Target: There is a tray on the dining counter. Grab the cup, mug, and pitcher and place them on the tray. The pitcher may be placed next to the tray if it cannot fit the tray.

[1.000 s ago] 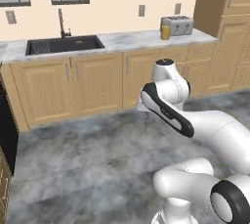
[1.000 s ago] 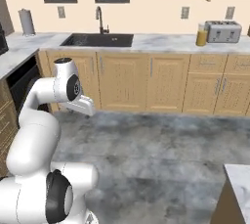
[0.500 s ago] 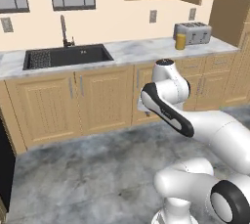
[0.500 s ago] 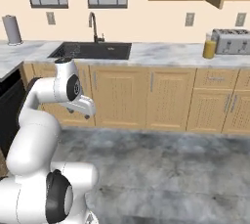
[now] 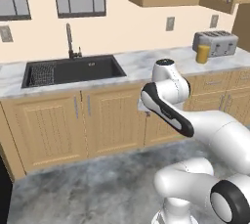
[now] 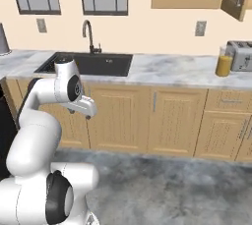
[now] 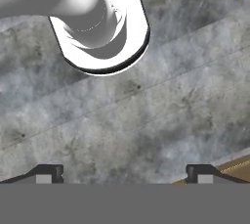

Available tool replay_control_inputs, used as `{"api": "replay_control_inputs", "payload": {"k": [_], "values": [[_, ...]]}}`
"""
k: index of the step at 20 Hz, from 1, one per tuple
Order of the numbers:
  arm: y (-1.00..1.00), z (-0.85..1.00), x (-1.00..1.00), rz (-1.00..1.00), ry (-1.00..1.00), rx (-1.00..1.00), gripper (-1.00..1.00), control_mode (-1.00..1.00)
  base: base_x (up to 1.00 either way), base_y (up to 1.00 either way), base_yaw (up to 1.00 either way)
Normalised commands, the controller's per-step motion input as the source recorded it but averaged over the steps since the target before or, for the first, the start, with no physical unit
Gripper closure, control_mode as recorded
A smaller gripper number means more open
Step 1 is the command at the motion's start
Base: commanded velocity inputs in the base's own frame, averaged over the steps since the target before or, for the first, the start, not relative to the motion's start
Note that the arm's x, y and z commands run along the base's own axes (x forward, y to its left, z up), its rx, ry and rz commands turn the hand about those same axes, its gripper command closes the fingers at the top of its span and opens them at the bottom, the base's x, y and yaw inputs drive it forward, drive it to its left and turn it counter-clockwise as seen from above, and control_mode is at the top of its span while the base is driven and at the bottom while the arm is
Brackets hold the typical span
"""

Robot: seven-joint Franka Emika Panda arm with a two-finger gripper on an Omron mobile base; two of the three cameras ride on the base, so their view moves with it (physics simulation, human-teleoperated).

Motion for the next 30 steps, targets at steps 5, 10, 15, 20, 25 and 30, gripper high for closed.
{"api": "replay_control_inputs", "payload": {"k": [5, 10, 15, 20, 25, 30], "values": [[0.0, 0.0, 0.0, 0.0, 0.0, 0.0, -1.0, 1.0, 0.93, -0.47, 0.06], [0.0, 0.0, 0.0, 0.0, 0.0, 0.0, -1.0, 1.0, 0.0, -0.98, 0.09], [0.0, 0.0, 0.0, 0.0, 0.0, 0.0, -1.0, 1.0, -0.28, -1.0, 0.04], [0.0, 0.0, 0.0, 0.0, 0.0, 0.0, -1.0, 1.0, 0.0, -1.0, 0.0], [0.0, 0.0, 0.0, 0.0, 0.0, 0.0, -1.0, 1.0, 0.14, -0.99, 0.08], [0.0, 0.0, 0.0, 0.0, 0.0, 0.0, -1.0, 1.0, 0.23, -0.89, 0.11]]}}
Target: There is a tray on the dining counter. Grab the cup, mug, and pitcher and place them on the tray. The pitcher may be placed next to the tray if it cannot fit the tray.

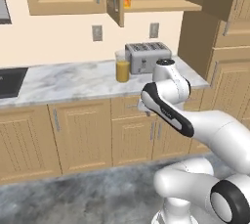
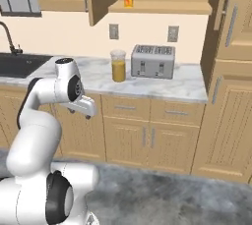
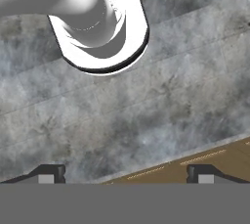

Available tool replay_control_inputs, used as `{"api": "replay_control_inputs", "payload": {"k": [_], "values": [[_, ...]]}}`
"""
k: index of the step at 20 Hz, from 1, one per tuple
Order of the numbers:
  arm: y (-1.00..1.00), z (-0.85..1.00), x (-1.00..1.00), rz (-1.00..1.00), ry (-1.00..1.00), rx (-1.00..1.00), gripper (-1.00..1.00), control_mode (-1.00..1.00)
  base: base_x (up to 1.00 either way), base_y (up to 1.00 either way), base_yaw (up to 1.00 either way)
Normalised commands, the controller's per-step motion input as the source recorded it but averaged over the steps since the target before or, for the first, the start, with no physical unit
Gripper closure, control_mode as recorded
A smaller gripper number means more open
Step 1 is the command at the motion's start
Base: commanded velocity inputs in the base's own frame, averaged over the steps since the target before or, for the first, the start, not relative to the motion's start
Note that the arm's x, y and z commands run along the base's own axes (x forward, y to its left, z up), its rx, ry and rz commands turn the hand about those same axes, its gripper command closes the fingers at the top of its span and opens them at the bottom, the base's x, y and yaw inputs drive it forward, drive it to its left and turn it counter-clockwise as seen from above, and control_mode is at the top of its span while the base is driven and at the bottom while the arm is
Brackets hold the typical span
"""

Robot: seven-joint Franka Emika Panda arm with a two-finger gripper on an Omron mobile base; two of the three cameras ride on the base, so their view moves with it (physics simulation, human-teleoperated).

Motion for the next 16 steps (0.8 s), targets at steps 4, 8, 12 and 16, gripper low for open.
{"api": "replay_control_inputs", "payload": {"k": [4, 8, 12, 16], "values": [[0.0, 0.0, 0.0, 0.0, 0.0, 0.0, -1.0, 1.0, 0.48, -0.42, 0.1], [0.0, 0.0, 0.0, 0.0, 0.0, 0.0, -1.0, 1.0, 0.72, -0.42, 0.09], [0.0, 0.0, 0.0, 0.0, 0.0, 0.0, -1.0, 1.0, 0.81, -0.75, 0.01], [0.0, 0.0, 0.0, 0.0, 0.0, 0.0, -1.0, 1.0, 0.54, -0.59, 0.03]]}}
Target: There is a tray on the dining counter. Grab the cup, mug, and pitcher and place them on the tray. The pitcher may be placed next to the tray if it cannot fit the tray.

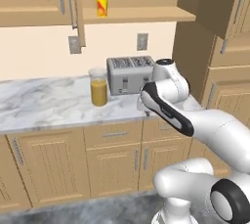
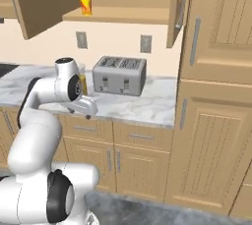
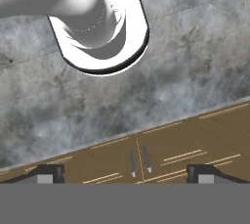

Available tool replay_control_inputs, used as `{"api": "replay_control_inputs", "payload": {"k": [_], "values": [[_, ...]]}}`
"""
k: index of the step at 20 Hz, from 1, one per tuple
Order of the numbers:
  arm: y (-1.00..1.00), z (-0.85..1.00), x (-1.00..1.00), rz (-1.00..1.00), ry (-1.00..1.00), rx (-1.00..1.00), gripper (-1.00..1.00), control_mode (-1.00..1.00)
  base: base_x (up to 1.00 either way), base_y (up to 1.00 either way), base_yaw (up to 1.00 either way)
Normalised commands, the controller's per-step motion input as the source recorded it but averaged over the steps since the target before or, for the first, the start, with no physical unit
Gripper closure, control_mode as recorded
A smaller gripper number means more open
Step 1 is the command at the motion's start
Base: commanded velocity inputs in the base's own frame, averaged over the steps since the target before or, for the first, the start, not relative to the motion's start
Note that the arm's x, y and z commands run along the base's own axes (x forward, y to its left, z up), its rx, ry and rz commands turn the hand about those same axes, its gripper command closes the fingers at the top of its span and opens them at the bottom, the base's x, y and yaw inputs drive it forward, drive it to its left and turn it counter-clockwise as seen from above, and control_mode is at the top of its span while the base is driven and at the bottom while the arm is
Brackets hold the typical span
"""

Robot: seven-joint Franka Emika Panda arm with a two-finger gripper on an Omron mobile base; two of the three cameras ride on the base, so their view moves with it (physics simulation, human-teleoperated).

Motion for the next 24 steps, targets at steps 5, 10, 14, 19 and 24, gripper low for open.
{"api": "replay_control_inputs", "payload": {"k": [5, 10, 14, 19, 24], "values": [[0.0, 0.0, 0.0, 0.0, 0.0, 0.0, -1.0, 1.0, 0.49, -0.29, 0.08], [0.0, 0.0, 0.0, 0.0, 0.0, 0.0, -1.0, 1.0, 0.31, -0.03, 0.03], [0.0, 0.0, 0.0, 0.0, 0.0, 0.0, -1.0, 1.0, 0.66, -0.05, 0.06], [0.0, 0.0, 0.0, 0.0, 0.0, 0.0, -1.0, 1.0, 0.58, -0.01, 0.07], [0.0, 0.0, 0.0, 0.0, 0.0, 0.0, -1.0, 1.0, 0.42, 0.0, 0.05]]}}
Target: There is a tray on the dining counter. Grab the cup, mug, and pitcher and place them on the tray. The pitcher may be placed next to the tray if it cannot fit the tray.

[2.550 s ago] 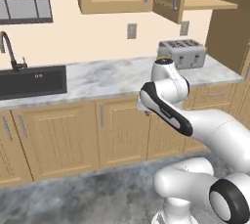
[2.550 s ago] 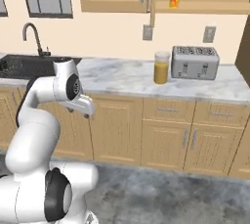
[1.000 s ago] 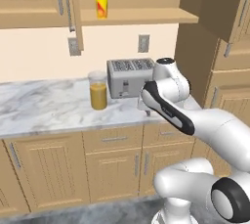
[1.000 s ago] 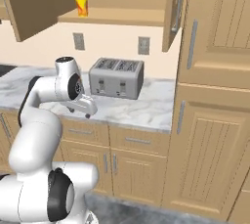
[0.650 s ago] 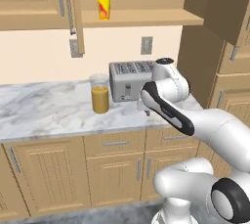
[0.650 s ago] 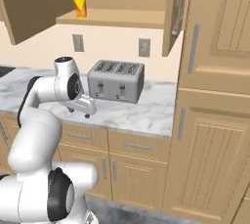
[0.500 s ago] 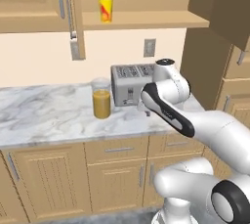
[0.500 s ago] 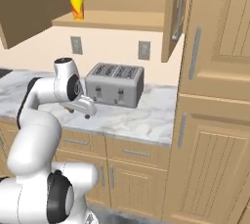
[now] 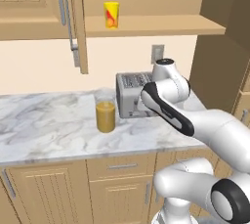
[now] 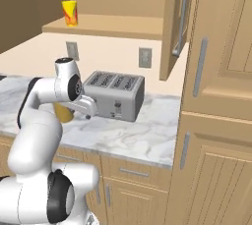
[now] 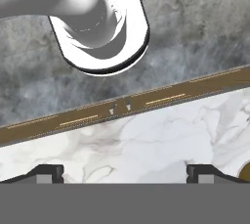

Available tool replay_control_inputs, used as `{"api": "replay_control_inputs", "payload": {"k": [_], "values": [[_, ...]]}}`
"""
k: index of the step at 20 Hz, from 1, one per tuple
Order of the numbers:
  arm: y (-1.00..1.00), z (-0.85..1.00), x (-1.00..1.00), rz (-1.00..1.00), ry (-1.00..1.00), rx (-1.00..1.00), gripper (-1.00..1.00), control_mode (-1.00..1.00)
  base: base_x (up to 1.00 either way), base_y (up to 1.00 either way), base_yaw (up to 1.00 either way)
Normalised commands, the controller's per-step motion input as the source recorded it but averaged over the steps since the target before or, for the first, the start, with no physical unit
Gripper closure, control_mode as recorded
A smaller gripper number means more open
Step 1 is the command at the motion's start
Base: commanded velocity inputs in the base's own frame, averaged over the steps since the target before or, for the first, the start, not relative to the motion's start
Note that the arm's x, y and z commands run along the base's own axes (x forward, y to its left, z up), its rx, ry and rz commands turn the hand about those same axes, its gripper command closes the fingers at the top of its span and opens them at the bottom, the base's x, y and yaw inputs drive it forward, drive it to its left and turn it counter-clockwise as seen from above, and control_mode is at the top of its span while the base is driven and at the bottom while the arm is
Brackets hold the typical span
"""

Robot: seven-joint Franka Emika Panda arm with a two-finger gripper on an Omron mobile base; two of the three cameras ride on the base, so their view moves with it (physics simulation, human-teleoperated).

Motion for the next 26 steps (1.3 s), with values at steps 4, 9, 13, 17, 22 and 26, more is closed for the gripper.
{"api": "replay_control_inputs", "payload": {"k": [4, 9, 13, 17, 22, 26], "values": [[0.0, 0.0, 0.0, 0.0, 0.0, 0.0, -1.0, 1.0, 0.34, -0.01, 0.06], [0.0, 0.0, 0.0, 0.0, 0.0, 0.0, -1.0, 1.0, 0.14, 0.0, 0.05], [0.0, 0.0, 0.0, 0.0, 0.0, 0.0, -1.0, 1.0, 0.04, 0.0, 0.03], [0.0, 0.0, 0.0, 0.0, 0.0, 0.0, -1.0, 1.0, 0.0, 0.0, 0.01], [0.0, 0.0, 0.0, 0.0, 0.0, 0.0, -1.0, 1.0, 0.0, 0.0, 0.0], [0.0, 0.0, 0.0, 0.0, 0.0, 0.0, -1.0, -1.0, 0.0, 0.0, 0.0]]}}
